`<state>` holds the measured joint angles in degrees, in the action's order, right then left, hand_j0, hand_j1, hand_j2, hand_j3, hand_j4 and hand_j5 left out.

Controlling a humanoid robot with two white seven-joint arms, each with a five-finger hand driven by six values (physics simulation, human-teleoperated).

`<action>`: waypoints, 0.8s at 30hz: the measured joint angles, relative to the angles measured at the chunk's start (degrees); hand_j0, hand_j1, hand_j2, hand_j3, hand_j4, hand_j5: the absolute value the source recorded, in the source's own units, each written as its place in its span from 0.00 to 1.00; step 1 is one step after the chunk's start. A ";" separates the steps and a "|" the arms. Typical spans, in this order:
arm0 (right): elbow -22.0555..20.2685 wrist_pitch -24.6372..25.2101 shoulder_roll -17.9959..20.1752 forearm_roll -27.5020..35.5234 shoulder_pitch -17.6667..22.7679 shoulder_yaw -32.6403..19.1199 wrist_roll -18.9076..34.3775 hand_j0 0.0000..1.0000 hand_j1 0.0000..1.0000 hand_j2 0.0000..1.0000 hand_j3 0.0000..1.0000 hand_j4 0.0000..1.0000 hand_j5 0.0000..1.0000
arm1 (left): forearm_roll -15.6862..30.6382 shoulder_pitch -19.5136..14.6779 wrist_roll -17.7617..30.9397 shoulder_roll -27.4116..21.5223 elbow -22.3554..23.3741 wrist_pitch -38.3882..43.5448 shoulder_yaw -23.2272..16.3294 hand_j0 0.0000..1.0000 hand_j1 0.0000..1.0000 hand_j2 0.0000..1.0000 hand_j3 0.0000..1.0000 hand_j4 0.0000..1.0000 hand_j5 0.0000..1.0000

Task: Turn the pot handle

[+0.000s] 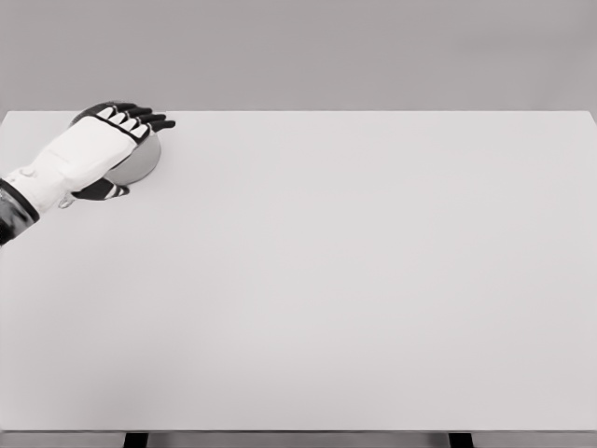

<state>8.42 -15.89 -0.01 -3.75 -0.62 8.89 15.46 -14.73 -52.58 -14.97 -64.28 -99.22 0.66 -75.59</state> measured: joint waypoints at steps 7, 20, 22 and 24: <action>0.01 0.00 0.00 0.01 0.00 0.00 -0.01 1.00 1.00 1.00 1.00 1.00 1.00 | -0.06 0.63 0.07 3.04 3.85 0.29 0.09 1.00 1.00 1.00 1.00 1.00 1.00; 0.01 0.00 0.00 0.01 0.00 0.00 0.00 1.00 1.00 1.00 1.00 1.00 1.00 | -0.76 1.51 0.06 3.65 8.40 -0.21 0.96 1.00 1.00 1.00 1.00 1.00 1.00; 0.01 0.00 0.00 0.01 0.00 0.00 0.00 1.00 1.00 1.00 1.00 1.00 1.00 | -1.73 1.42 0.08 3.68 8.42 -0.17 0.97 1.00 1.00 1.00 1.00 1.00 1.00; 0.01 0.00 0.00 0.01 0.00 0.00 0.00 1.00 1.00 1.00 1.00 1.00 1.00 | -2.81 1.42 0.07 3.70 8.34 -0.15 0.97 1.00 1.00 1.00 1.00 1.00 1.00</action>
<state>8.43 -15.89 -0.01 -3.74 -0.62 8.88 15.46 -17.54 -51.15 -14.90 -60.58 -90.88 0.51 -74.62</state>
